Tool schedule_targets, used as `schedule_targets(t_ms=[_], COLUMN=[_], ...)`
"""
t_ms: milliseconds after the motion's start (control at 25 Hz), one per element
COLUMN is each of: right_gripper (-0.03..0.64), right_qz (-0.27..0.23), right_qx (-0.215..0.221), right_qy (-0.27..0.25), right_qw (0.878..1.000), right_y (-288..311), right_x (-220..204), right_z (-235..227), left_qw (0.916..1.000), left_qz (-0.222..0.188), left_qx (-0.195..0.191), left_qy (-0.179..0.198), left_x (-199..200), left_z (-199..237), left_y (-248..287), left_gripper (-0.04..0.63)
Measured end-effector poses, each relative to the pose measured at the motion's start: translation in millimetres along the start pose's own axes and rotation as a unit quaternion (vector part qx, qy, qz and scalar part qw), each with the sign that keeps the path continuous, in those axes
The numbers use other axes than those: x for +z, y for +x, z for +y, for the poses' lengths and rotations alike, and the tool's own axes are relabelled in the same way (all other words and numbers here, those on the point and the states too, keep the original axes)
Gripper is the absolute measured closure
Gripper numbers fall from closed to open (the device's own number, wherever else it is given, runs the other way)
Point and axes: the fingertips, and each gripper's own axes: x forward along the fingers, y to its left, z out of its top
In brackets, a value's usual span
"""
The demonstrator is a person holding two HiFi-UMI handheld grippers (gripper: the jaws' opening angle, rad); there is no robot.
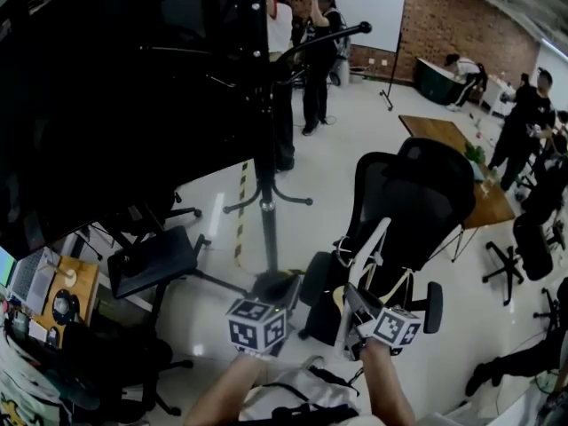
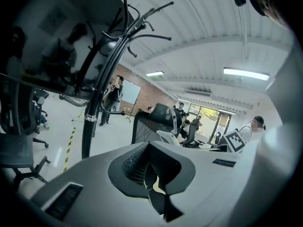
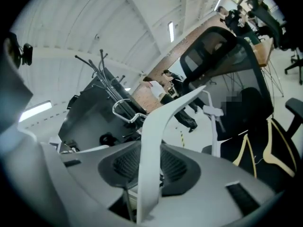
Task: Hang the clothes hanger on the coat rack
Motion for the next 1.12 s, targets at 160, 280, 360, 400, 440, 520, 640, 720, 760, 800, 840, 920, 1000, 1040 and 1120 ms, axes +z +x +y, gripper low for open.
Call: schedule_targets(t_ms=[160,280,360,400,440,520,640,720,760,800,840,920,1000,1040,1120], right_gripper=[0.468,0.468,0.468,0.468,0.468,0.468,0.468,0.468,0.468,0.468,0.468,0.468,0.468,0.468,0.468], right_qz=[-0.014,-0.02,-0.024,-0.026,-0.027,-0.026,-0.018,-0.015,-0.014,-0.013,-0.012,-0.004,0.005,0.008,0.013], right_qx=[0.051,0.082,0.106,0.119,0.132,0.158,0.197,0.222,0.234,0.243,0.251,0.265,0.276,0.282,0.29], right_qy=[-0.02,-0.04,-0.047,-0.052,-0.058,-0.06,-0.051,-0.04,-0.036,-0.035,-0.037,-0.043,-0.045,-0.045,-0.046], right_qw=[0.998,0.996,0.993,0.991,0.989,0.985,0.979,0.974,0.972,0.969,0.967,0.963,0.96,0.958,0.956], right_y=[5,5,6,6,7,7,5,4,4,4,5,8,12,13,15], right_x=[1,5,6,8,9,8,0,-7,-11,-16,-21,-33,-41,-43,-46], right_z=[64,108,137,153,169,201,248,277,291,304,316,336,353,360,372], left_qw=[0.9994,0.9991,0.9985,0.9978,0.997,0.9956,0.9938,0.992,0.9909,0.9898,0.9887,0.9869,0.9857,0.9851,0.9839], left_qz=[-0.029,-0.036,-0.043,-0.05,-0.058,-0.071,-0.083,-0.095,-0.103,-0.111,-0.119,-0.128,-0.134,-0.137,-0.143], left_qx=[0.021,0.018,0.02,0.023,0.026,0.029,0.036,0.045,0.05,0.054,0.059,0.068,0.077,0.08,0.086], left_qy=[0.005,0.012,0.028,0.037,0.044,0.054,0.065,0.07,0.071,0.071,0.071,0.069,0.066,0.065,0.064], left_x=[20,28,37,44,52,66,80,90,94,97,100,102,104,105,108], left_z=[15,17,17,16,17,18,25,32,36,39,42,50,56,59,61], left_y=[-53,-83,-104,-114,-125,-149,-181,-202,-213,-224,-234,-252,-265,-271,-280], left_gripper=[0.604,0.604,0.604,0.604,0.604,0.604,0.604,0.604,0.604,0.604,0.604,0.604,0.604,0.604,0.604])
